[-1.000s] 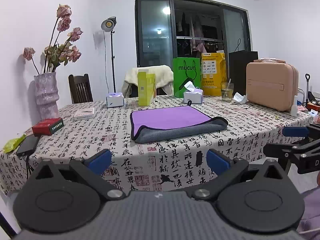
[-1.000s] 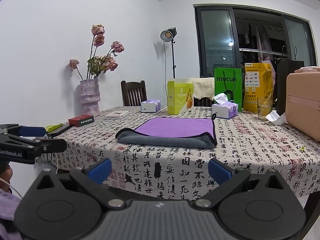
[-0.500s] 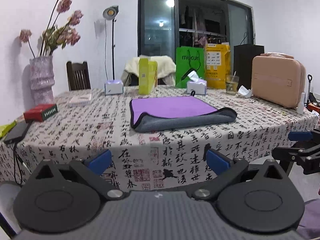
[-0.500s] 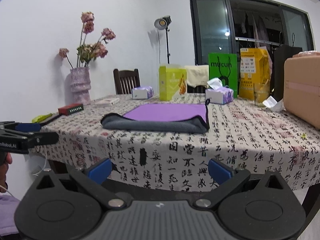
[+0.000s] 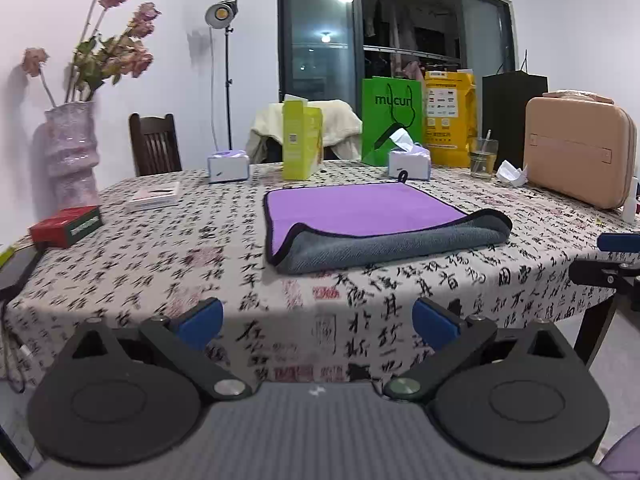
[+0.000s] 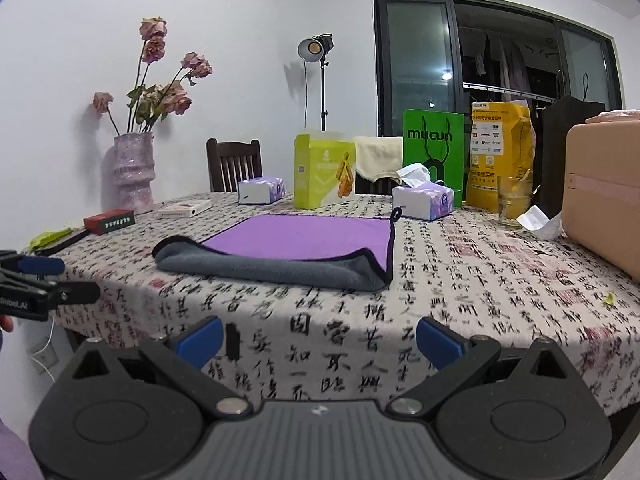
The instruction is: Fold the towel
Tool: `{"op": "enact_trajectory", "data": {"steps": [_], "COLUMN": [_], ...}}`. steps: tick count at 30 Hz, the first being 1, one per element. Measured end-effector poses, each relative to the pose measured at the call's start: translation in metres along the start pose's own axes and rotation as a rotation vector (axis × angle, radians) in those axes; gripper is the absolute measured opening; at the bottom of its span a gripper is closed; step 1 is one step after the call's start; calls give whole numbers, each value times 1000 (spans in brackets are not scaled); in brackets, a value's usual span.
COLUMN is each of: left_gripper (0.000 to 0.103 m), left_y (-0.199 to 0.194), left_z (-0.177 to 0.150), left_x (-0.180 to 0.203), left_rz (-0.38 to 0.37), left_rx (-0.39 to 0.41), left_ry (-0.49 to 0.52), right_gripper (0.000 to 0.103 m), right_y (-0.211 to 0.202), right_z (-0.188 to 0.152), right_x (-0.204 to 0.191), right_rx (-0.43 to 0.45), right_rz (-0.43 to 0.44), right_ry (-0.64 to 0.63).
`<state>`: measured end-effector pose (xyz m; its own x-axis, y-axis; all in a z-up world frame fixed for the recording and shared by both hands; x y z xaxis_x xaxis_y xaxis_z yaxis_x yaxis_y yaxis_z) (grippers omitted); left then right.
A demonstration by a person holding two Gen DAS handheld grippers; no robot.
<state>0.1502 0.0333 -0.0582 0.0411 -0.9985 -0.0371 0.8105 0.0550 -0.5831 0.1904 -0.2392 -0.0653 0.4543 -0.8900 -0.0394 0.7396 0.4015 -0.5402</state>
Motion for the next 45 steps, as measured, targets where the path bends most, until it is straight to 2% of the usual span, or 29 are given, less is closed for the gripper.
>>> {"op": "enact_trajectory", "data": {"steps": [6,10,12,14,16,19,23,26,28,30,32,33,34,36,38,40,45], "left_gripper": [97,92,85,71,66,45,46,50,50,50,39,34,24,17,9,9,9], "left_y": [26,41,50,59,69,83,100,110,116,119,122,125,128,131,132,133,134], "left_z": [23,37,45,52,59,70,79,82,83,85,87,87,87,86,84,81,81], "left_x": [-4,-10,-11,-11,-14,-18,-23,-25,-27,-28,-28,-28,-28,-26,-23,-21,-24], "left_rz": [4,-22,-31,-35,-44,-47,-43,-44,-64,-85,-87,-86,-87,-84,-80,-77,-97], "left_rx": [-27,-40,-48,-57,-71,-94,-122,-142,-160,-152,-161,-172,-185,-191,-180,-169,-180], "left_ry": [8,-10,-16,-23,-42,-62,-80,-64,-61,-60,-51,-47,-43,-32,-8,11,-13], "right_gripper": [103,103,103,103,103,103,100,97,92,82,76,66,58,28,17,12,12], "right_y": [24,44,52,60,69,81,96,109,119,128,134,137,140,145,150,152,156], "right_z": [20,33,39,46,53,61,73,82,84,84,85,85,85,84,83,81,80], "right_x": [13,20,22,25,27,29,34,45,50,53,53,52,51,50,49,48,50], "right_rx": [6,-10,-13,-8,7,20,12,-12,-32,-50,-63,-71,-81,-105,-123,-141,-156], "right_rz": [5,14,29,36,37,24,32,59,72,84,101,111,120,133,125,116,128], "right_ry": [6,12,13,4,-24,-51,-54,11,37,36,20,10,2,-12,-21,-29,-28]}}
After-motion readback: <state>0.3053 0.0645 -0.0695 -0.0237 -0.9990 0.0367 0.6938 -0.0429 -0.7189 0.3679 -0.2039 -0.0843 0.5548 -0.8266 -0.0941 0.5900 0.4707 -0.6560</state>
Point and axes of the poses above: each gripper's, at about its wrist camera, not at the fingertips, and y roughly the way its jaws point, x to its right, z to its top, the point moved 3 cm from there along y, roughly the way its jaws point, and after that the axes turned 14 degrees about -x, right-handed, at the moved point
